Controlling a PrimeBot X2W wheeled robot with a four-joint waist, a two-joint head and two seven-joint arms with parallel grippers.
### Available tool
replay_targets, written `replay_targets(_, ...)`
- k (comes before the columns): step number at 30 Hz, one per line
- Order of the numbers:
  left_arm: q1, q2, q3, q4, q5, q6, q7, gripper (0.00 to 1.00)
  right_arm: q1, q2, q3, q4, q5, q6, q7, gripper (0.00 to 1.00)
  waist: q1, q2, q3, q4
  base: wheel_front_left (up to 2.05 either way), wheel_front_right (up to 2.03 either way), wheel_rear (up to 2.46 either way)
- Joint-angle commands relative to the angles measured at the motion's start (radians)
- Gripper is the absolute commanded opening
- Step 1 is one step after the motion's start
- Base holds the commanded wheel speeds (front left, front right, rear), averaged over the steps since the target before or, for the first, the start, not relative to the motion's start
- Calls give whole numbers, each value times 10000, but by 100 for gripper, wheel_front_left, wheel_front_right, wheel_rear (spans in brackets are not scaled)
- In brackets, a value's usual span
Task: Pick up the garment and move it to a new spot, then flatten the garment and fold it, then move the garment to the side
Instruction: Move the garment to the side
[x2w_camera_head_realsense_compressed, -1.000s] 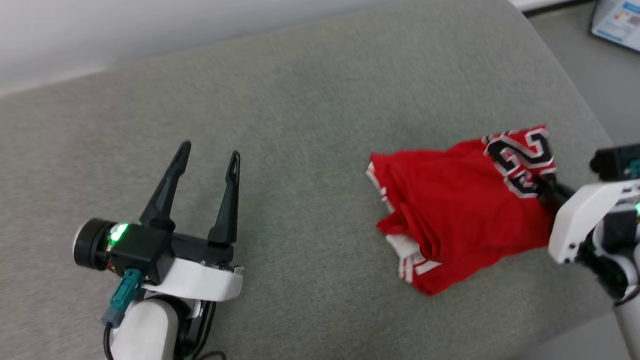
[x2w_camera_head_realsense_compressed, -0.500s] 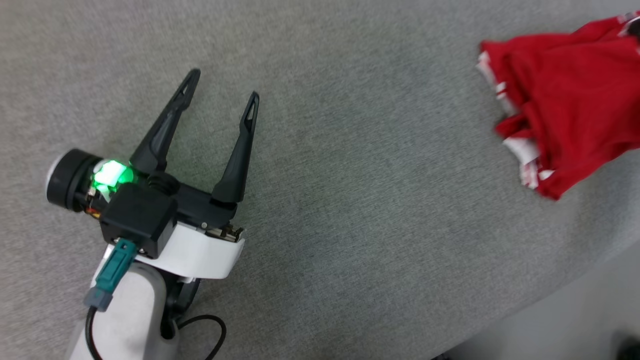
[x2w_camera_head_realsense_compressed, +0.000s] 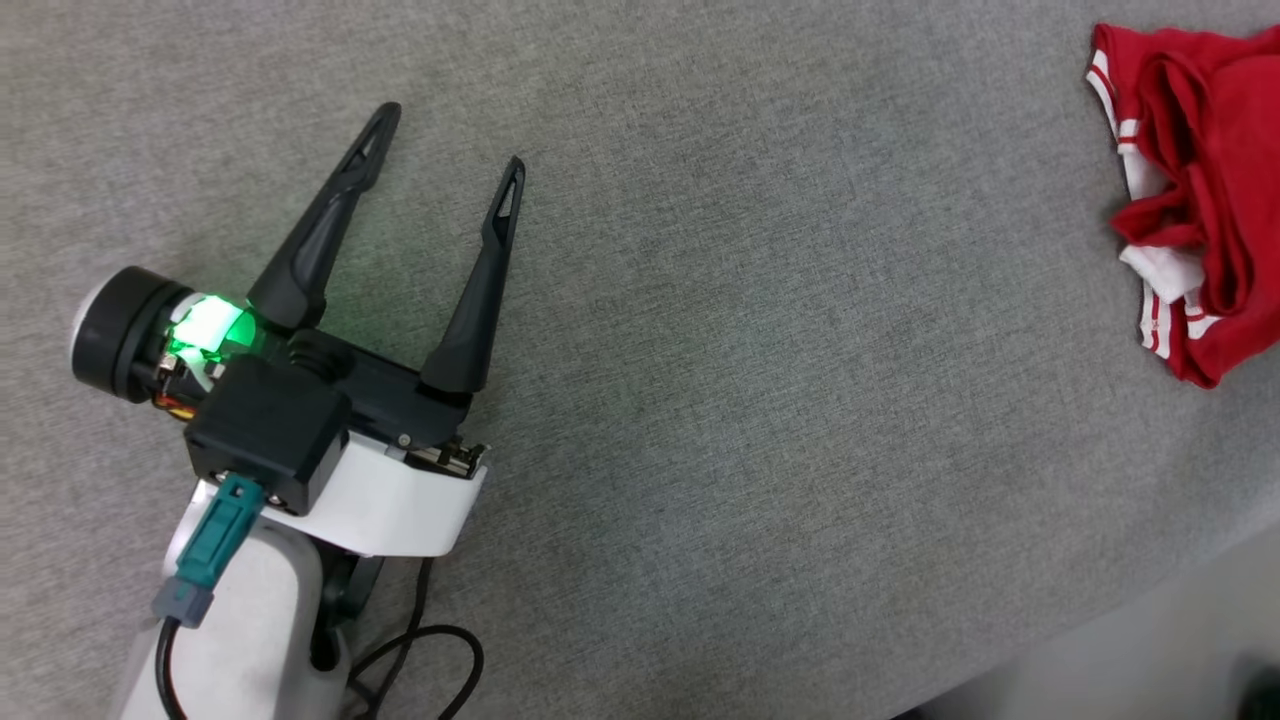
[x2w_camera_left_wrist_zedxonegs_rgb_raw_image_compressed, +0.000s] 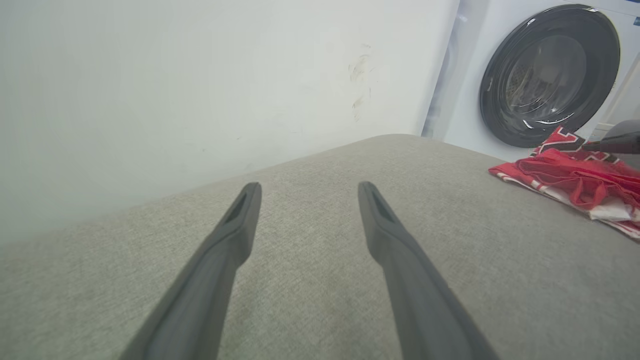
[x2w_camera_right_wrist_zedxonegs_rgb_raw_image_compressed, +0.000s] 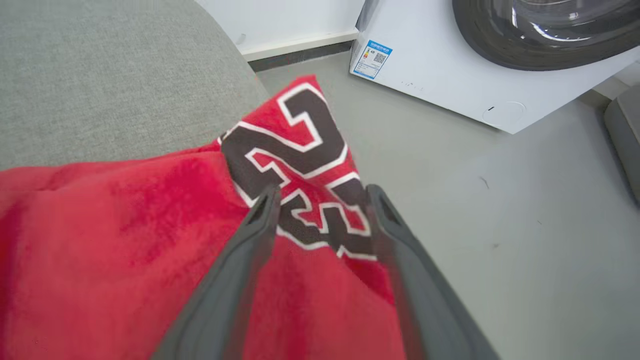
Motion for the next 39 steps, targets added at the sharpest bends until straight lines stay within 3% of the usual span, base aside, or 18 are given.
replay_targets(1, -163, -30, -9, 36, -49, 5, -94, 100, -179, -87, -112, 78, -125, -7, -203, 100, -1, 0, -101, 88, 0, 0, 0)
replay_targets(9, 336, -388, -53, 753, -310, 307, -737, 100, -17, -40, -752, 202, -1166, -7, -1641, 100, -1, 0, -1160, 669, 0, 0, 0)
replay_targets(18, 1361, -1016, 199, 1893, -782, 969, -1450, 100, 1801, 758, -554, -1329, -1677, -7, -2464, 100, -1, 0, -2998, 1556, 0, 0, 0)
replay_targets(29, 2840, -1400, 724, 2942, -1249, 1574, -1695, 100, 5271, 2205, -284, -4677, -1638, -7, -1423, 100, -1, 0, -5065, 2697, 0, 0, 0)
replay_targets(31, 3050, -1389, 751, 3175, -1297, 1543, -1710, 100, 5876, 2513, -120, -5369, -1625, -7, -1228, 100, -1, 0, -5390, 2910, 0, 0, 0)
replay_targets(32, 3314, -1381, 859, 3483, -1381, 1592, -1722, 100, 6706, 2889, 83, -6370, -1495, -7, -959, 100, -1, 0, -5853, 3194, 0, 0, 0)
replay_targets(39, 3969, -1248, 1122, 4062, -1465, 1671, -1738, 100, 8363, 3628, 723, -8255, -1291, -6, -376, 100, -1, 0, -6838, 3620, 0, 0, 0)
